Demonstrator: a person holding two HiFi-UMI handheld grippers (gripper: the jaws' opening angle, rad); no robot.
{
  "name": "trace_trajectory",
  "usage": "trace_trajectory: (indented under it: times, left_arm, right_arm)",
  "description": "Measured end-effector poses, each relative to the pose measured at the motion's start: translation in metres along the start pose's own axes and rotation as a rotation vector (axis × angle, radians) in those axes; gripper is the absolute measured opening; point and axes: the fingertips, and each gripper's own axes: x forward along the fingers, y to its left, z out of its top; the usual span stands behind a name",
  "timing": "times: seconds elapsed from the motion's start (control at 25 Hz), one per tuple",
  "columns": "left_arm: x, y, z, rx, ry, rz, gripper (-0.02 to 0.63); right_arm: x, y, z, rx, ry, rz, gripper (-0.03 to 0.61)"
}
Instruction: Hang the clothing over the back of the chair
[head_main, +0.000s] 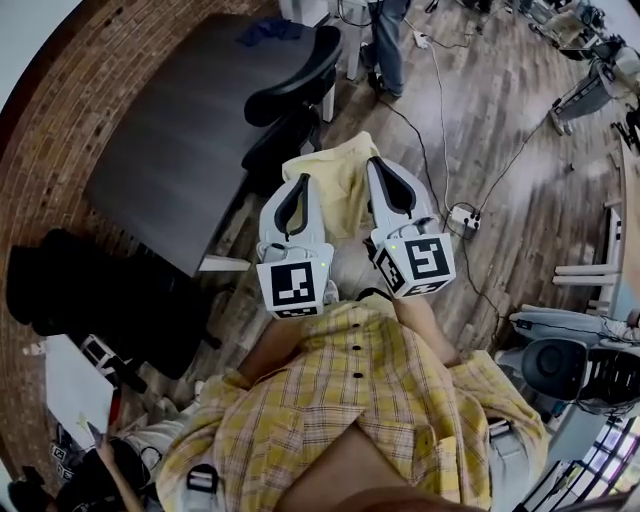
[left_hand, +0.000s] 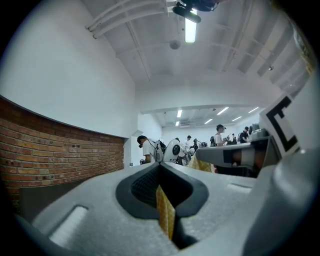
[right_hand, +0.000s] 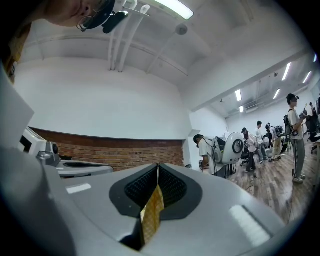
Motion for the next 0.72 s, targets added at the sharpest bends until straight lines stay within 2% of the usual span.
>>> trace_trajectory:
  times: [0.2,0.72]
  left_arm:
    - [0.016,-0.003,-0.002,0.0,0.007,0.008,0.0]
    - [0.057,-0.013,0.02,0.031,-0.029,0.124,0.0]
  right_arm:
    - [0.012,-0.013,-0.003,0.009,-0.002,0.013,0.014]
    - [0.041,-0.05,0.018,0.014,-0.043,0.138,0.013]
